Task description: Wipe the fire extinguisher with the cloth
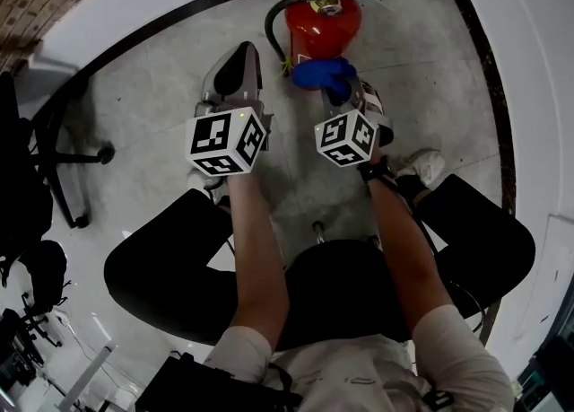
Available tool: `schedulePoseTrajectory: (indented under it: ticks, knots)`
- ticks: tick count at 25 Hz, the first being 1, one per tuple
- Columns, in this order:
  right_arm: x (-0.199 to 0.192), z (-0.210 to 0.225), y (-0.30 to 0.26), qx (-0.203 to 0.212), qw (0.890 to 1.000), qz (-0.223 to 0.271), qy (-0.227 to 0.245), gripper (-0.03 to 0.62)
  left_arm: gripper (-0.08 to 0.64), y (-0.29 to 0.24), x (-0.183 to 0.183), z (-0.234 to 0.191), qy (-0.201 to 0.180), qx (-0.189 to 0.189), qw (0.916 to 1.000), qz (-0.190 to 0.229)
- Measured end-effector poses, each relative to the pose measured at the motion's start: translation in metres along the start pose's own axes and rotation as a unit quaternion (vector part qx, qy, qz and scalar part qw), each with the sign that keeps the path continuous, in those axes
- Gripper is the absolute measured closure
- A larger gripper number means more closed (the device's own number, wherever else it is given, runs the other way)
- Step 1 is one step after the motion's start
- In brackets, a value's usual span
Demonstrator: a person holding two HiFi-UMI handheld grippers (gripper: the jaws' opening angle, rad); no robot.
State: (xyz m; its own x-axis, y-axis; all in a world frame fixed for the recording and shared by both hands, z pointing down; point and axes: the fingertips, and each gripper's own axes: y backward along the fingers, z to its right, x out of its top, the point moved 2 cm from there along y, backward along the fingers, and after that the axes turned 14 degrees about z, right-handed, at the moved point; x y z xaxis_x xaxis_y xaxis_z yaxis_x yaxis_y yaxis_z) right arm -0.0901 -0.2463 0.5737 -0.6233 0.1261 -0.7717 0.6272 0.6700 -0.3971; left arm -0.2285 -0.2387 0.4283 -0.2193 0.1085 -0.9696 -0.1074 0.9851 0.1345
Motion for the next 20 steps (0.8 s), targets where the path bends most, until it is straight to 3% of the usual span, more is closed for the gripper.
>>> schedulePoseTrajectory:
  ticks: [7,12,14,16,20]
  knots:
    - [-0.071,-0.061,-0.043,0.066,0.996,-0.049,-0.026,0.511,0.558,0.012,-0.043,-0.005,-0.004,0.009,0.9993,-0.037]
    - [-0.129,-0.101,-0.072,0.116,0.991,-0.064,-0.012,0.509,0.558,0.01,-0.048,0.002,-0.017,-0.007,0.9988,-0.046]
    - [-0.161,-0.101,-0.075,0.111,0.988,-0.096,-0.053,0.508,0.558,0.005,-0.049,0.005,-0.025,-0.018,0.9984,-0.047]
    - [-0.169,-0.088,-0.071,0.092,0.984,-0.106,-0.113,0.508,0.558,0.001,-0.05,0.003,-0.028,-0.018,0.9983,-0.048]
    - [-0.126,-0.048,-0.042,0.05,0.977,-0.052,-0.198,0.506,0.558,-0.008,-0.043,-0.001,-0.027,-0.008,0.9988,-0.04]
